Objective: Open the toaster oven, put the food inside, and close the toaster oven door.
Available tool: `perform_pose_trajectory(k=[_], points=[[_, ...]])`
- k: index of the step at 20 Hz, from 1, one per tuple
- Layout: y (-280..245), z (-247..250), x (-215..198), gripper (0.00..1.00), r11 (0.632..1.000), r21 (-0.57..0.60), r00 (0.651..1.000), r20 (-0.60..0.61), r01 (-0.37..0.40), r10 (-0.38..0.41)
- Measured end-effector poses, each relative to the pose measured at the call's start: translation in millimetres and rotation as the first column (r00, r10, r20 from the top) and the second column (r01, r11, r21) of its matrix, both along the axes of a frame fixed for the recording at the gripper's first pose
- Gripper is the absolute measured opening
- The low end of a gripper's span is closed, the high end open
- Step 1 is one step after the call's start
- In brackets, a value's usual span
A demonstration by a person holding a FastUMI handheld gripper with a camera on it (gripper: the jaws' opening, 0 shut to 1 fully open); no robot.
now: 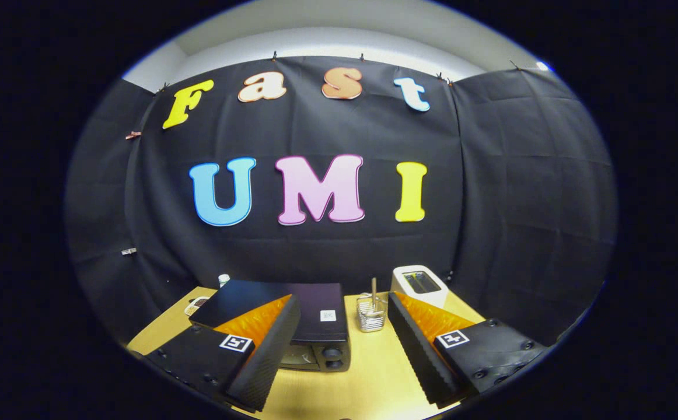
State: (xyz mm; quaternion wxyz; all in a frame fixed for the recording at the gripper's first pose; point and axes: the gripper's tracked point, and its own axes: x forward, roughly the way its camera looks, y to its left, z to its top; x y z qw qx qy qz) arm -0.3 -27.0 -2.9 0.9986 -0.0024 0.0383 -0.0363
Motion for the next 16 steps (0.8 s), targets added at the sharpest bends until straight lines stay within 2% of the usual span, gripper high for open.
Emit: perform_pose_trajectory(k=[3,6,10,16], points=[[-16,6,-35,0.98,0.998,0.033,0.999,0.01,0.046,-0.047],[-15,0,-64,0.98,0.997,0.056,0.998,0.027,0.049,-0.05],[-6,-20,-70,0.98,1.0,-0.025,1.0,-0.018,0.011,-0.012],[8,-7,-65,0.99,0.998,-0.062,1.0,0.014,-0.024,0.025]])
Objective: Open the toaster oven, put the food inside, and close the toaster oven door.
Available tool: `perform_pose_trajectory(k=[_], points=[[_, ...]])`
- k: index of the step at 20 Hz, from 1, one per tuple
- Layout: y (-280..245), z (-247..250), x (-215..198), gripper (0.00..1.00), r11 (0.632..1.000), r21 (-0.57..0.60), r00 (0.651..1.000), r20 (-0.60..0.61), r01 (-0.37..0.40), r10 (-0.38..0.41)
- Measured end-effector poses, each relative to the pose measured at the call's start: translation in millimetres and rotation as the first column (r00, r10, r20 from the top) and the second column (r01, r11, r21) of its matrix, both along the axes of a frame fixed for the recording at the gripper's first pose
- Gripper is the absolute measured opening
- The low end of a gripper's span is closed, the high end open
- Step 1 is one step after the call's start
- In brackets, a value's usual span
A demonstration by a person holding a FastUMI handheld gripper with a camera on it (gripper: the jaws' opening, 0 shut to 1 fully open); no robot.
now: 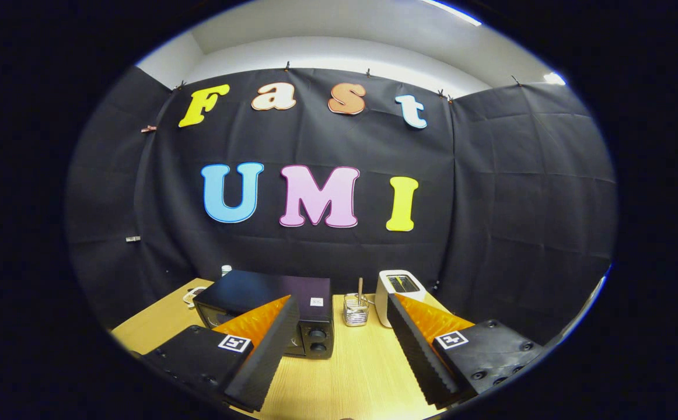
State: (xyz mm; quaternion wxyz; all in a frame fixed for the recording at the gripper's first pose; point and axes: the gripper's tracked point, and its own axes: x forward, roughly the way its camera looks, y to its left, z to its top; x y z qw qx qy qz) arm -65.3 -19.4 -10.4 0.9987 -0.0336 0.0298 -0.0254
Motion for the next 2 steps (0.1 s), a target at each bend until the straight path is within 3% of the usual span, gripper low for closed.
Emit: perform_pose_trajectory(k=[2], points=[[4.3,0.8,0.4,0.98,1.0,0.012,1.0,-0.005,-0.007,0.007]])
